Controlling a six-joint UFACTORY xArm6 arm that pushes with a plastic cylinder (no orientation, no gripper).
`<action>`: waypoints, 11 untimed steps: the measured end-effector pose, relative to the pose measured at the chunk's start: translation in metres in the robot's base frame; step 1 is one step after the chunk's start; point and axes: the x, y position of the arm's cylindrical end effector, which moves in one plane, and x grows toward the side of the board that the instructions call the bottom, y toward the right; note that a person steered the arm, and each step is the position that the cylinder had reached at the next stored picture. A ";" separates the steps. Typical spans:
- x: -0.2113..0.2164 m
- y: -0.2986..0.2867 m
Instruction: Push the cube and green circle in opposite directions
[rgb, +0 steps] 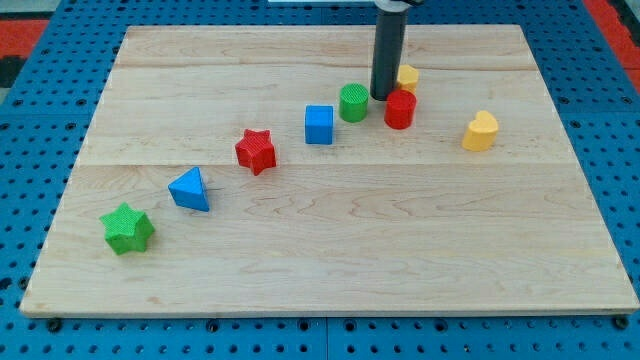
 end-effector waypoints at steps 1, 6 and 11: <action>0.019 -0.004; 0.036 -0.097; -0.001 0.036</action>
